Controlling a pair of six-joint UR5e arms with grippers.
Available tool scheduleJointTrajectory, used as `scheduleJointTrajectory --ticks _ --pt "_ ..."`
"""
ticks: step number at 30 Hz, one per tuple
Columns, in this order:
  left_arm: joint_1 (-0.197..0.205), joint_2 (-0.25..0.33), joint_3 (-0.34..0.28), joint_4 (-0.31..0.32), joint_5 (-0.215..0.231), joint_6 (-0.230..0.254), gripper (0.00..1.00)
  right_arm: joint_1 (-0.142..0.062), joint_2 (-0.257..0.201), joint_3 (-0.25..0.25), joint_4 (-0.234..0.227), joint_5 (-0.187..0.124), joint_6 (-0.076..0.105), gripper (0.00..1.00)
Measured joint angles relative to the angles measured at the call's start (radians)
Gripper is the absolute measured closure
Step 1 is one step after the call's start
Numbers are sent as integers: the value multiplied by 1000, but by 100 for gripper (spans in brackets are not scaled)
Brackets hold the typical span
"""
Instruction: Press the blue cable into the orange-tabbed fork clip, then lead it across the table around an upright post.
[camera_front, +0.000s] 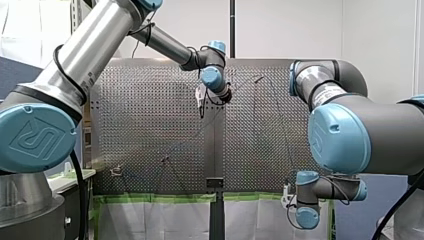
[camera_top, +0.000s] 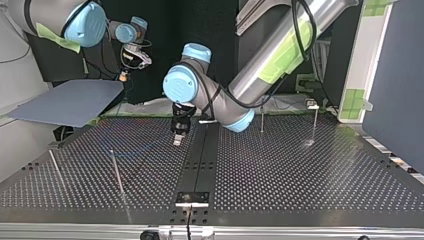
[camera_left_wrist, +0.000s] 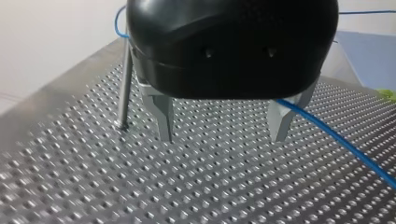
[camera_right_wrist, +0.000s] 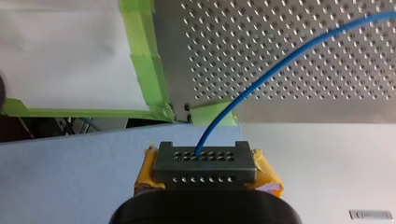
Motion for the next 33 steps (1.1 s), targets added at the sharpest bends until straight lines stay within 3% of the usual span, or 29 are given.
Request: scheduleJointTrajectory --ticks 7,12,18,24,33 --pt "-29 26 0 -1 -57 57 0 6 54 -11 -51 -33 1 100" --pt "-51 28 0 -3 -96 88 0 7 62 -25 -27 -39 -1 100" --pt "-60 29 0 -3 -94 92 0 8 62 -33 -5 -45 -2 100" --pt "-67 58 0 10 -62 93 0 11 62 -38 -1 -60 -7 100" --pt "-83 141 0 69 23 78 0 26 62 -55 15 -119 -52 100"
